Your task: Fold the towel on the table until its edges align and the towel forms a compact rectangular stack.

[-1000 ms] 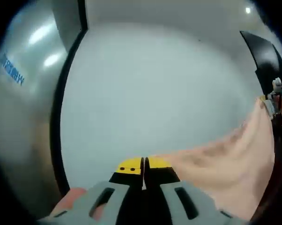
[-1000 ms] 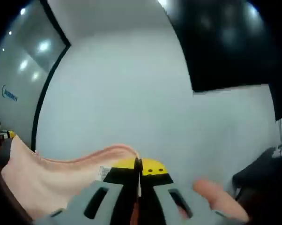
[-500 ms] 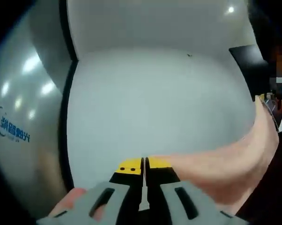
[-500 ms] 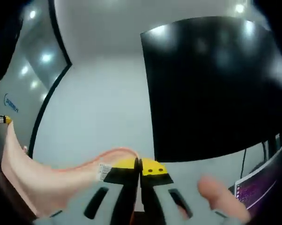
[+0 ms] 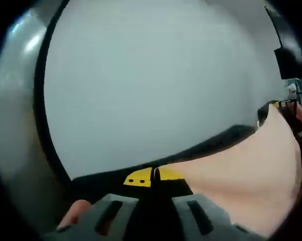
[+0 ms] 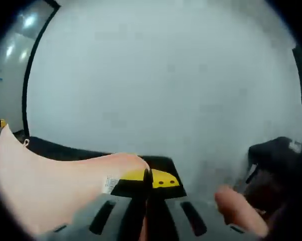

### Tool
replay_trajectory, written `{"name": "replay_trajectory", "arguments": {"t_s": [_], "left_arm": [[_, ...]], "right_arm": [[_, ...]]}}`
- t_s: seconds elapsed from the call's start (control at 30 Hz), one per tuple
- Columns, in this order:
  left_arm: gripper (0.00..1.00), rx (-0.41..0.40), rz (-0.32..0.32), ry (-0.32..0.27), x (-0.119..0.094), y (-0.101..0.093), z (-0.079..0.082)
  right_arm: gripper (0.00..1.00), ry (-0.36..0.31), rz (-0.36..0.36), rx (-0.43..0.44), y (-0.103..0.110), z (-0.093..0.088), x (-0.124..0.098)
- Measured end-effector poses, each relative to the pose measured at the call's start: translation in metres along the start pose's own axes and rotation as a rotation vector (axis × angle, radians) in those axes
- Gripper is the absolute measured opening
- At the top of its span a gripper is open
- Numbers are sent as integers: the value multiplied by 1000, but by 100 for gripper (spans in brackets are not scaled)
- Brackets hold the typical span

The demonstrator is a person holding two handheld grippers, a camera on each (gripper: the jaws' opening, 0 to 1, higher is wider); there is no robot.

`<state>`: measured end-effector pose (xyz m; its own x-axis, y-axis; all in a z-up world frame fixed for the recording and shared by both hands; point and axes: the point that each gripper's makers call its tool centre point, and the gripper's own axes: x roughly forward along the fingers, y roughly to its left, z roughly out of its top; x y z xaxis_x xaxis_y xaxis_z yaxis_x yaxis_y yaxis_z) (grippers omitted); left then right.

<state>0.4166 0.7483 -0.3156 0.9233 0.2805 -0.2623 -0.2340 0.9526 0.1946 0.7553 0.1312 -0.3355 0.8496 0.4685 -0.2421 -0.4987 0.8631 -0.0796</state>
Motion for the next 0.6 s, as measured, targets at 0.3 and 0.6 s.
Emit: {"name": "replay_trajectory", "arguments": {"t_s": [0.3, 0.6], "left_arm": [[0, -94, 16, 5, 77, 8, -39], [0, -269, -18, 86, 93, 0, -84]], "right_arm": [[0, 27, -7, 15, 8, -21, 70], [0, 175, -41, -67, 6, -65, 90]]}}
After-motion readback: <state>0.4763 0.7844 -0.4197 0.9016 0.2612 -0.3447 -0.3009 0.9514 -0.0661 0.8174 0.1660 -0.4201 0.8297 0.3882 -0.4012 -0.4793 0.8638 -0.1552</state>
